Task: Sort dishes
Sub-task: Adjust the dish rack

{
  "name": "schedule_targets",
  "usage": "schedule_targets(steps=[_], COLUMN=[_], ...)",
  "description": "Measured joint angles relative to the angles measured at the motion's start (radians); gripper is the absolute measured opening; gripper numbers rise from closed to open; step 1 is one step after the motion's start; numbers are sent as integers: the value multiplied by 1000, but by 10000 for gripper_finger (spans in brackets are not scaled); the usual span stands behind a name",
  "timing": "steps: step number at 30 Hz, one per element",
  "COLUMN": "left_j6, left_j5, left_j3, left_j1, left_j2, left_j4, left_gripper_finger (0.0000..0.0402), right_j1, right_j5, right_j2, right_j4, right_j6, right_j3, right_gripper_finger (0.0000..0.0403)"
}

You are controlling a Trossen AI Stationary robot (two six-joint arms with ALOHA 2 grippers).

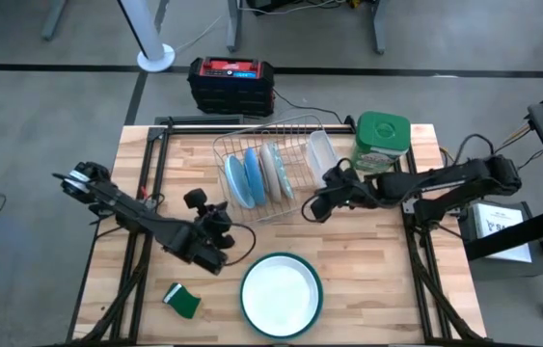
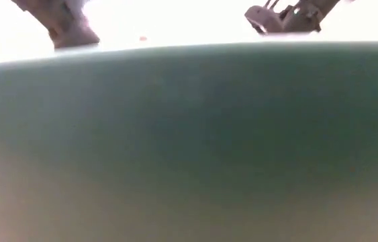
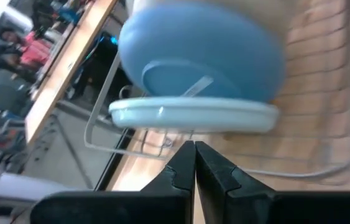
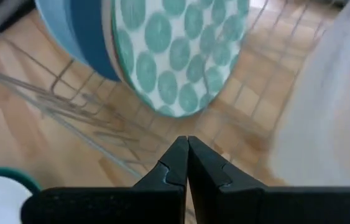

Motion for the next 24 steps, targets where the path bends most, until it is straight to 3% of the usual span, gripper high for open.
schedule_targets(steps=[4, 10, 12, 24], left_j6=[25, 73, 116, 102], left_j5=[19, 192, 199, 222], left_j3=[54, 41, 26, -2], left_j1=[-56, -68, -70, -73], left_j2=[-7, -5, -5, -5], left_j4=[14, 178, 245, 290], left_gripper_finger=[0, 0, 0, 0], right_j1=[-1, -1, -1, 19], right_j5=[64, 106, 115, 120], right_j2=[-45, -91, -100, -117], right_j4=[-155, -377, -439, -637], right_j6=[-15, 18, 44, 237], right_j3=[60, 117, 119, 84], right_gripper_finger=[0, 0, 0, 0])
